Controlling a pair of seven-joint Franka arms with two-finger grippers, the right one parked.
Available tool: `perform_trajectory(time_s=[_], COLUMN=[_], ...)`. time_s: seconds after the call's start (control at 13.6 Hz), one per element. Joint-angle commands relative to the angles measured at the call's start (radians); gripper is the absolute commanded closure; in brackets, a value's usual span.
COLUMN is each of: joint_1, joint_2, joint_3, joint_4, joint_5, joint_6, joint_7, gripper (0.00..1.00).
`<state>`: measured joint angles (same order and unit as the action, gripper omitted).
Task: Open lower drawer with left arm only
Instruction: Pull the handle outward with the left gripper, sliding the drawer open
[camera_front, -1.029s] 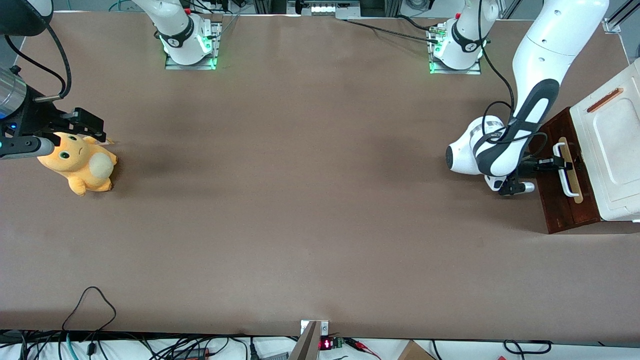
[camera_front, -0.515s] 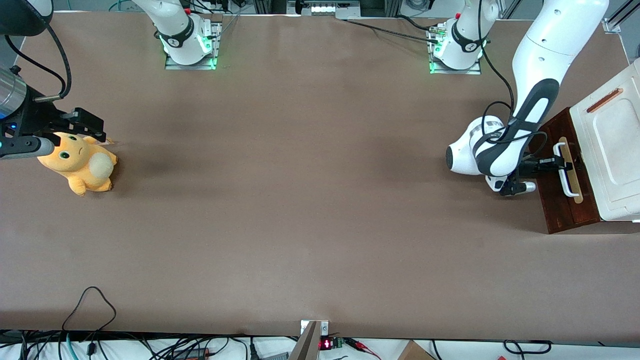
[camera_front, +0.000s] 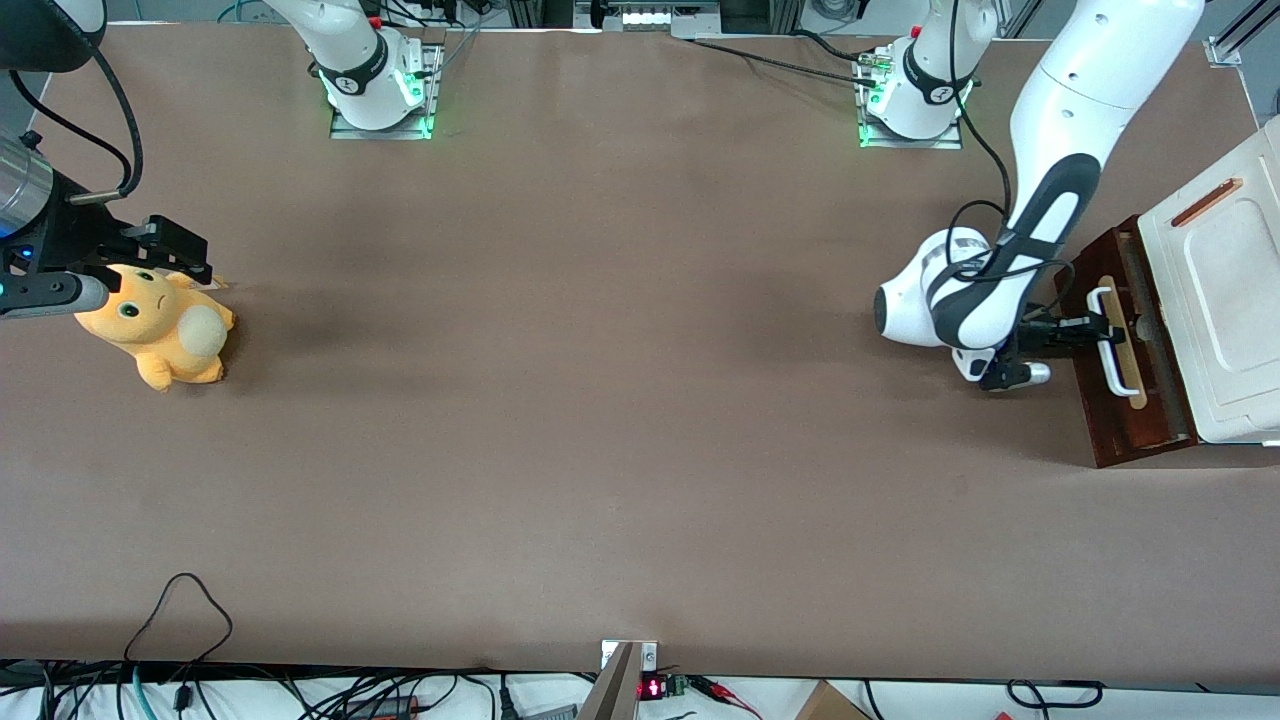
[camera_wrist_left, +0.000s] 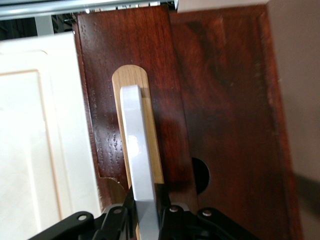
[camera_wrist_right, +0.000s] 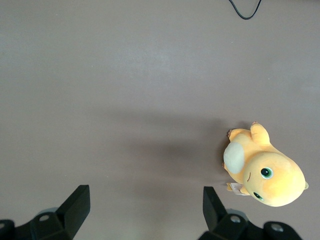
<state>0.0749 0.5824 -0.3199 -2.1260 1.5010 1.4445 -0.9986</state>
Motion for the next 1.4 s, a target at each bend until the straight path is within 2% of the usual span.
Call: perform_trajectory(time_s=[0.0,0.29,0.37,0.44,0.51,0.59,0.74,0.88,1.1,1.32], joint_1=[-0.041,-0.050,-0.049,-0.049,-0.046,-0.046,-0.046,-0.049,-0.047,-0.047], joint_2=[-0.010,-0.007,-0.007,-0.007,-0.010,-0.016,-0.033,-0.079,-0.209,-0.337], joint_3=[-0.063,-0.074,-0.073,-0.073,-0.073,-0.073,-0.074,-0.077,-0.077,-0.071], joint_4=[0.018,0.018,0.018,0.017,0.017,0.018,0.046,0.112,0.159,0.216], joint_5=[-0.018,-0.022,-0.024,-0.024,-0.024,-0.028,-0.095,-0.235,-0.433,-0.679], joint_6=[0.030,0.028,0.028,0.028,0.033,0.033,0.039,0.086,0.195,0.254], joint_7=[0.041,0.044,0.046,0.049,0.060,0.058,0.058,0.077,0.202,0.355], gripper=[0.99,0.95,0.81,0.28,0.00,0.00,0.00,0.00,0.00,0.00])
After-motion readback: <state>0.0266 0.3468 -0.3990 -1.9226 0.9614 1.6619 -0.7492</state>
